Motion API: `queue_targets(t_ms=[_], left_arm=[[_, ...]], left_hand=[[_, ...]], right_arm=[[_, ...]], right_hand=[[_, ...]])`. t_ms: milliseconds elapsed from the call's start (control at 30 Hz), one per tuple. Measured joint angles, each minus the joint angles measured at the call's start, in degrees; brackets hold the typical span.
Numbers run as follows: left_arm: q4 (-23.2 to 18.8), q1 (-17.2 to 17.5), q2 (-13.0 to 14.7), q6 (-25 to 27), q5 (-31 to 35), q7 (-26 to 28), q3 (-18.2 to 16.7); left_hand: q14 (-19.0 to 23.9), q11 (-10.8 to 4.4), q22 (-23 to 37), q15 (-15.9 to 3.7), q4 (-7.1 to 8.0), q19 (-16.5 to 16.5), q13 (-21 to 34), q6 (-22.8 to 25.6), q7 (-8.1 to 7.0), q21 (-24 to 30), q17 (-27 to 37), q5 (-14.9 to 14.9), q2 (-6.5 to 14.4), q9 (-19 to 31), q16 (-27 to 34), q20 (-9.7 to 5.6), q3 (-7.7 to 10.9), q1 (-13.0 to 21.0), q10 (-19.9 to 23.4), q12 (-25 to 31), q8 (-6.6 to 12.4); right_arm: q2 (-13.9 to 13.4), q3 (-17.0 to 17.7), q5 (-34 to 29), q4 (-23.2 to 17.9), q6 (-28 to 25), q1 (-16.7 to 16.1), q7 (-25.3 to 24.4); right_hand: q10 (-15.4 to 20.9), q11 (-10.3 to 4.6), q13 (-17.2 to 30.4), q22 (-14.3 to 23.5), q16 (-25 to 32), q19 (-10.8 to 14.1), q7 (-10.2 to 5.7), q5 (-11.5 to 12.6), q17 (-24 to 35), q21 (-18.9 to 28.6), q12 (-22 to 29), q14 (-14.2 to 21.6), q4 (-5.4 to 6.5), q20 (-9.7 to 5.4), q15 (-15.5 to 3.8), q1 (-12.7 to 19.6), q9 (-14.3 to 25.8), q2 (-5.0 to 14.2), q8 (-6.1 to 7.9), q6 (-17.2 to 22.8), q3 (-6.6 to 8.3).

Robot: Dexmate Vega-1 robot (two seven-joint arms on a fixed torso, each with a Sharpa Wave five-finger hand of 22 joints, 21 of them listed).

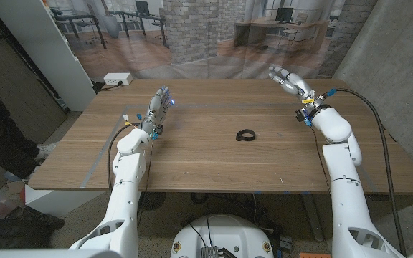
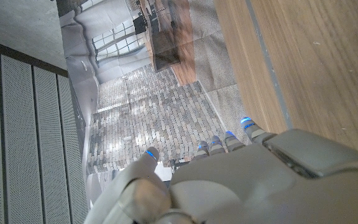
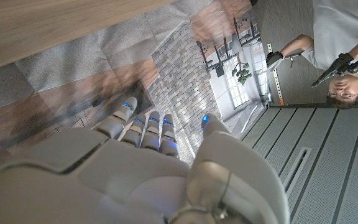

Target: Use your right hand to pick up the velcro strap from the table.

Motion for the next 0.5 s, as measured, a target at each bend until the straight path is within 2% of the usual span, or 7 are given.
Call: queue_targets(t_ms=[500], left_arm=[[0.4,-0.3,0.0,0.0,0.1,0.1,0.0]], left_hand=[[0.0,0.00,0.0,0.00,0.00,0.0,0.0,0.0,0.00,0.0,0.0,0.0,0.0,0.0,0.0,0.00,0.00,0.0,0.0,0.0,0.00]], right_arm=[[-1.7,-0.7,-5.1,-2.3,1.3,-0.7,-0.4]], right_hand=[[0.4,0.00,0.0,0.0,0.0,0.0,-0.21,0.0,0.0,0.0,0.0,0.6,-0.76,0.00,0.00,0.5,0.0,0.13,0.00,0.2,0.29]])
